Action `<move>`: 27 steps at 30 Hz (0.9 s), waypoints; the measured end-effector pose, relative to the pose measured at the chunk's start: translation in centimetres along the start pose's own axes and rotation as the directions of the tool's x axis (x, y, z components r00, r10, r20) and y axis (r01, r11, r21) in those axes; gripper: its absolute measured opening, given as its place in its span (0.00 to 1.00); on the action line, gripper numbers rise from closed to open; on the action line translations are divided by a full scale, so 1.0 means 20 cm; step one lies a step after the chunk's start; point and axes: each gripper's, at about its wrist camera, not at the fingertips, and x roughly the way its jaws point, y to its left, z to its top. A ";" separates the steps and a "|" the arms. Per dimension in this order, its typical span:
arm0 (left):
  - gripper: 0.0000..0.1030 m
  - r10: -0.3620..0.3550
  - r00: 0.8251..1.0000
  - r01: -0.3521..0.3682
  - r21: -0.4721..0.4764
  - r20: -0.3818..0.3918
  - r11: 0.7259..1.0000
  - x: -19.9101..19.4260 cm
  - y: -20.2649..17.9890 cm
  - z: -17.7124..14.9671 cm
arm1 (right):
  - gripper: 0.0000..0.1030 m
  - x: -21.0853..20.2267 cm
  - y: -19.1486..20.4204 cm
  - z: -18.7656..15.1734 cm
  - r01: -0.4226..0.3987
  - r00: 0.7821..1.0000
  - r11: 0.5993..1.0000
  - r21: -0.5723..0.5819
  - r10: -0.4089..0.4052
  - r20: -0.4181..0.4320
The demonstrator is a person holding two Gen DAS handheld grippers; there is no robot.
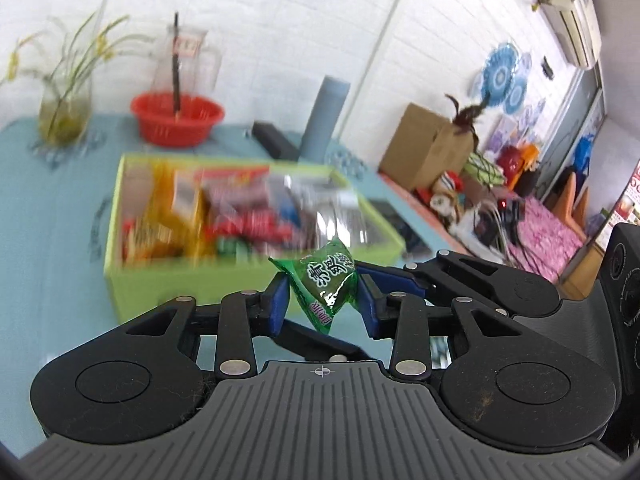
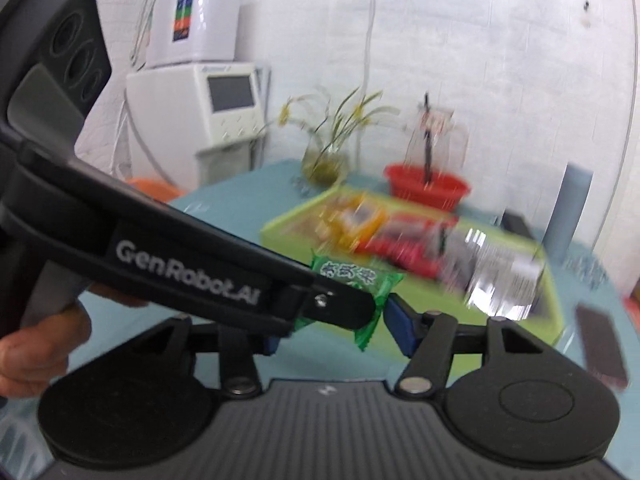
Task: Organize snacks
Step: 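Lower the green candy into the green box and open the left gripper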
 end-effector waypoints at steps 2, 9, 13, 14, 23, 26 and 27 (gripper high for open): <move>0.15 0.025 1.000 -0.026 0.029 0.011 0.999 0.12 0.01 0.14 | 0.66 0.12 -0.11 0.09 0.023 1.000 1.000 -0.009 -0.023 0.006; 0.15 0.051 0.994 -0.048 0.030 -0.101 0.998 0.62 0.08 0.33 | 0.69 0.47 -0.43 0.11 0.061 0.992 0.997 0.046 -0.055 -0.112; 0.21 0.037 0.994 -0.034 0.029 -0.103 0.999 0.73 0.12 0.29 | 0.78 0.50 -0.48 0.05 0.014 0.995 0.999 0.052 -0.009 -0.102; 0.26 0.026 0.994 -0.023 0.025 -0.103 0.999 0.73 0.13 0.29 | 0.84 0.51 -0.47 0.04 0.001 0.995 0.999 0.044 0.003 -0.099; 0.70 0.001 0.995 -0.005 0.036 0.096 0.999 0.32 0.03 0.31 | 0.90 0.18 -0.40 0.05 0.040 0.999 0.998 0.041 -0.040 0.010; 0.76 -0.042 0.989 0.041 0.012 0.141 0.999 0.14 -0.01 0.24 | 0.91 -0.02 -0.35 -0.04 0.064 0.997 0.997 0.051 -0.066 0.028; 0.77 -0.051 0.989 0.051 0.004 0.142 0.999 0.09 -0.03 0.20 | 0.91 -0.08 -0.34 -0.08 0.042 0.999 0.997 0.067 -0.043 0.024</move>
